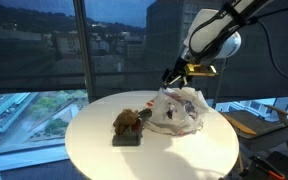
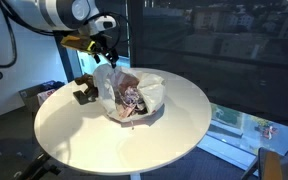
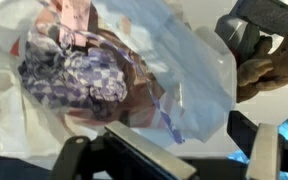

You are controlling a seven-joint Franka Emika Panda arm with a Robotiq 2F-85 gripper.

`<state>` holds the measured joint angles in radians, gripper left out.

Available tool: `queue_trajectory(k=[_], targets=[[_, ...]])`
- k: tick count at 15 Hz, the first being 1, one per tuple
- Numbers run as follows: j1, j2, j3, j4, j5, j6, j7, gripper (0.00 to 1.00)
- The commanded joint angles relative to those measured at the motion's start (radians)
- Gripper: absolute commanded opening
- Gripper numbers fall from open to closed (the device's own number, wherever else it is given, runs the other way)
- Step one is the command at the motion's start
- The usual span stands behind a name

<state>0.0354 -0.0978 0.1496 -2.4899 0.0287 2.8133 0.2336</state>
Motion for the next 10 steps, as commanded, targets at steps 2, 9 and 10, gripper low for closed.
queue_trajectory(k=[2,9,10], targets=[[0.033,-0.02,-0.049,-0.046,0.181,-0.069,-0.041,1.0],[-0.01,0.182,-0.135,0.127,0.431,-0.096,-0.187,1.0],[-0.017,0.221,-0.135,0.164,0.463,-0.112,-0.218,1.0]])
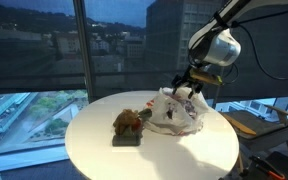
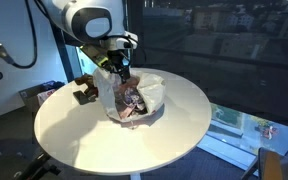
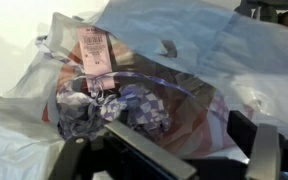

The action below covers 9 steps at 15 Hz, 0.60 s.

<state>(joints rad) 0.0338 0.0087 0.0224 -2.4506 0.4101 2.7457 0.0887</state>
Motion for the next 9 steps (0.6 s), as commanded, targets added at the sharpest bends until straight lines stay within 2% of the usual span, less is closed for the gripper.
queue_trajectory(k=[1,4,6,8,9], targets=[[-0.026,0.164,-0.005,0.165,0.089,-0.055,-0.074,1.0],[-0.052,0.28,0.001,0.246,0.074,-0.062,-0.03,1.0],[-0.037,0.34,-0.038,0.271,-0.014,-0.026,0.087,1.0],[-0.033,0.381,-0.059,0.294,-0.053,-0.021,0.152,1.0],[-0.012,0.404,-0.093,0.303,-0.105,-0.002,0.216,1.0]])
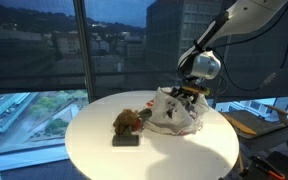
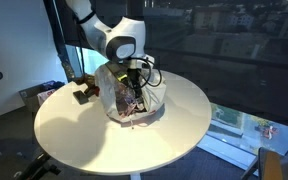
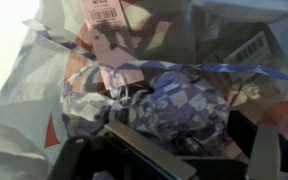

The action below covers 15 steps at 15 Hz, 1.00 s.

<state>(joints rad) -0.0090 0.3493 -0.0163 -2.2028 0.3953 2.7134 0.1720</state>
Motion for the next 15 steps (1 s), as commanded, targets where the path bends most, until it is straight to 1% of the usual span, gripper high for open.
queue_trajectory(k=[1,5,11,12,13,14,15], targets=[[0.063,0.089,-0.097,0.065,-0.154,0.056,0.206,1.0],[0.145,0.188,-0.202,0.136,-0.3,0.061,0.372,1.0],[0.227,0.332,-0.277,0.265,-0.377,-0.007,0.481,1.0],[0.233,0.343,-0.282,0.276,-0.384,-0.013,0.49,0.75],[0.241,0.352,-0.29,0.286,-0.391,-0.019,0.503,0.74],[0.244,0.352,-0.292,0.291,-0.392,-0.024,0.509,0.68],[0.251,0.353,-0.298,0.297,-0.397,-0.03,0.518,0.58]])
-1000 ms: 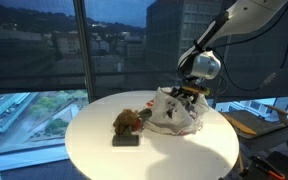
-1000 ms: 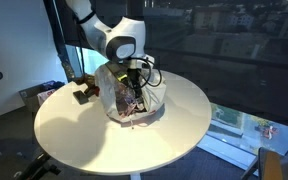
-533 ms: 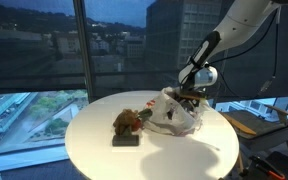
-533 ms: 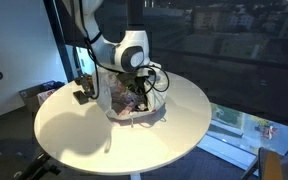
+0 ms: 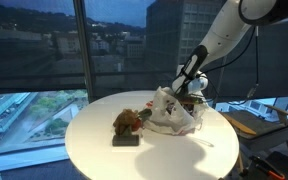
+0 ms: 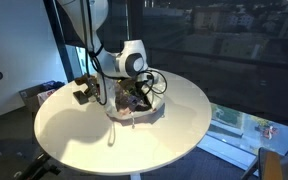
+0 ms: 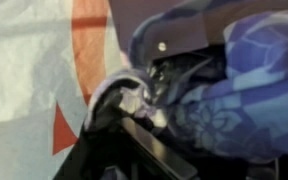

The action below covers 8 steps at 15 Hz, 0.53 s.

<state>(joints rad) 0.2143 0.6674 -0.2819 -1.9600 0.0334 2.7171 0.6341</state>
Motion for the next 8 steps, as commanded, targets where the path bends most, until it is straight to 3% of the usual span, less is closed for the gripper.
queue_trajectory(k=[1,8], targets=[[0.038,0.031,-0.043,0.055,-0.046,-0.038,0.072,0.51],[0.064,-0.115,-0.035,-0.015,-0.107,-0.21,0.137,0.04]])
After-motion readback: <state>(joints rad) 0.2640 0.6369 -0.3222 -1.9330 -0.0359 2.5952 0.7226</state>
